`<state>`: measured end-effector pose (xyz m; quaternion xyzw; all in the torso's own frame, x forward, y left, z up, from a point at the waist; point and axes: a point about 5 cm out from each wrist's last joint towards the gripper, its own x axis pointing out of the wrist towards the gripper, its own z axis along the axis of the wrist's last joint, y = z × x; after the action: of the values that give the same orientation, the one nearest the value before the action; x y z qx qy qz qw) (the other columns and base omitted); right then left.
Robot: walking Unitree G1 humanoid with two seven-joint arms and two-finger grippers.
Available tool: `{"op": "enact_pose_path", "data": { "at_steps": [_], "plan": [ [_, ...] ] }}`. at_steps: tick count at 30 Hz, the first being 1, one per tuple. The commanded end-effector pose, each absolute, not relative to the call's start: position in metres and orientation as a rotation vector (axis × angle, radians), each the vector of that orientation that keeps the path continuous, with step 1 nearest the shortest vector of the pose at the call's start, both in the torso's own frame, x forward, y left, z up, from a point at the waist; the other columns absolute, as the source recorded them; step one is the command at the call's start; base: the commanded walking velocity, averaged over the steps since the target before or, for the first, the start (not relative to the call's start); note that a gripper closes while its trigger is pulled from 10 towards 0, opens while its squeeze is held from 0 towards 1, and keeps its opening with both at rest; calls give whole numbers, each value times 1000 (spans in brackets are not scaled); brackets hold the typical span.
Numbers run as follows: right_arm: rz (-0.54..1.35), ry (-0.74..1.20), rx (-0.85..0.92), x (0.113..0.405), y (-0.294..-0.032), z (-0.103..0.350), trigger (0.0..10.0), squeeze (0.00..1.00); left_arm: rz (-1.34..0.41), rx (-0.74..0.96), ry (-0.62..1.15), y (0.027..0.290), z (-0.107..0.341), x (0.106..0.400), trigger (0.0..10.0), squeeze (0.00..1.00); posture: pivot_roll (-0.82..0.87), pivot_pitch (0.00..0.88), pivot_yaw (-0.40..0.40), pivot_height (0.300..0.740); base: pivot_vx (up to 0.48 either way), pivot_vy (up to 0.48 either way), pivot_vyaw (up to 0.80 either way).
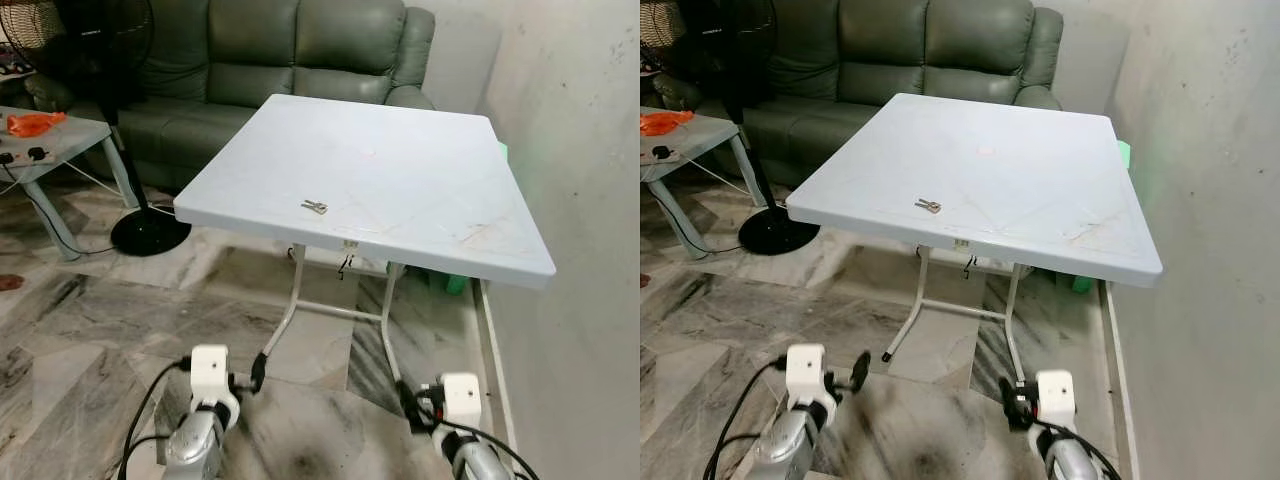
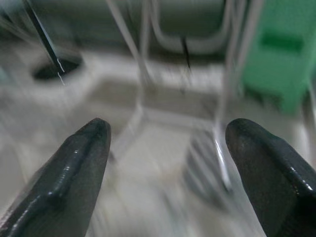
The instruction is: Hang keys on a hook
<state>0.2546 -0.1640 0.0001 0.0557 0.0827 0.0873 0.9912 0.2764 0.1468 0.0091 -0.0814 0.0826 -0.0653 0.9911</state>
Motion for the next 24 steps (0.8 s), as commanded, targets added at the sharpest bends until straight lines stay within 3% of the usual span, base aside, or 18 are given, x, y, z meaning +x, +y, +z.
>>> {"op": "enact_pose_path", "data": {
  "at_steps": [1, 13, 24],
  "plan": [
    [197, 35, 115, 256, -162, 21, 10000, 0, -130, -196, 70, 148, 23, 277, 10000, 0, 22, 0, -49, 740, 0, 0, 0],
    [231, -206, 121, 241, -153, 83, 10000, 0, -127, -265, -187, 150, 86, 263, 10000, 0, 18, 0, -34, 740, 0, 0, 0],
    [255, -271, 126, 238, -141, 128, 10000, 0, -149, -321, -188, 149, 122, 257, 10000, 0, 30, 4, -38, 740, 0, 0, 0]
  ]
}}
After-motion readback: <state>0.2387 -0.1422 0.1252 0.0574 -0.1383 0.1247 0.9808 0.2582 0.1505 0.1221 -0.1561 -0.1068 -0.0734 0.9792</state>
